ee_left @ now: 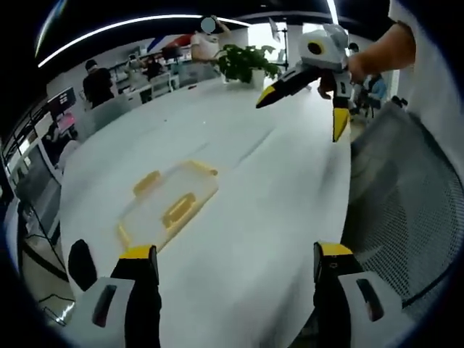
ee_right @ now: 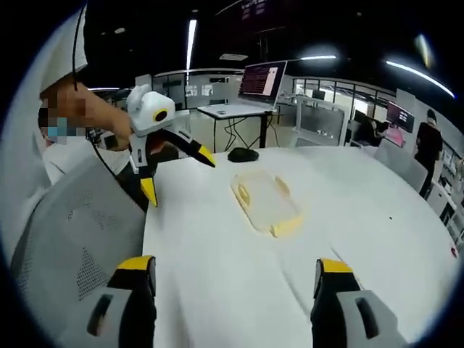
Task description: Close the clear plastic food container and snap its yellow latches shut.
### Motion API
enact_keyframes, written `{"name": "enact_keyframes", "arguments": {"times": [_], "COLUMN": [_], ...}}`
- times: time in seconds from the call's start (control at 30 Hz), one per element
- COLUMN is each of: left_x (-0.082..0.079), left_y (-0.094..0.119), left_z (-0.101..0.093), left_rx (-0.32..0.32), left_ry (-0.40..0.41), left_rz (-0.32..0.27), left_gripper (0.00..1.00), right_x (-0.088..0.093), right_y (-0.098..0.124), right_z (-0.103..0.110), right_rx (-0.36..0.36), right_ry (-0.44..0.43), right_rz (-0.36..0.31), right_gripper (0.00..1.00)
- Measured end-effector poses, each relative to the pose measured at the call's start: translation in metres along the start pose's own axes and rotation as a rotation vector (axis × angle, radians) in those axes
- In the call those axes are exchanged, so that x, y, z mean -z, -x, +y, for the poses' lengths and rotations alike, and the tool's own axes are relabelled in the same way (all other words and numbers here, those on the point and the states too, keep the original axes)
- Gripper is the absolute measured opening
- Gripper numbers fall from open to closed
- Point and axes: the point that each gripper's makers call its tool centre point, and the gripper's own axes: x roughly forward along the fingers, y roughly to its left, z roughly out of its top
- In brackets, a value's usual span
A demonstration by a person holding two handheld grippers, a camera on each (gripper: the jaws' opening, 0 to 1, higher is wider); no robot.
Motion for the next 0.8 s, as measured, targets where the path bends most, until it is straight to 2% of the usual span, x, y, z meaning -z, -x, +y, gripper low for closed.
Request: {"name": "enact_keyframes", "arguments": {"times": [0.47, 0.8], "left_x": [0.011, 0.019], "left_y": [0.0, -0.001], "left_z": [0.028, 0.051], "left_rx": [0.018, 0.025], "left_ry": [-0.028, -0.054], "left_rz": [0.051, 0.084], "left_gripper": [0.87, 0.87], "right_x": [-0.013, -0.024], "right_y": [-0.026, -0.043], "right_z": [-0.005, -0.02], "right_rx": [-0.067, -0.08], "right_ry": [0.048, 0.075], "right_rz": [0.025, 0.032], "right_gripper": [0.88, 0.87]}}
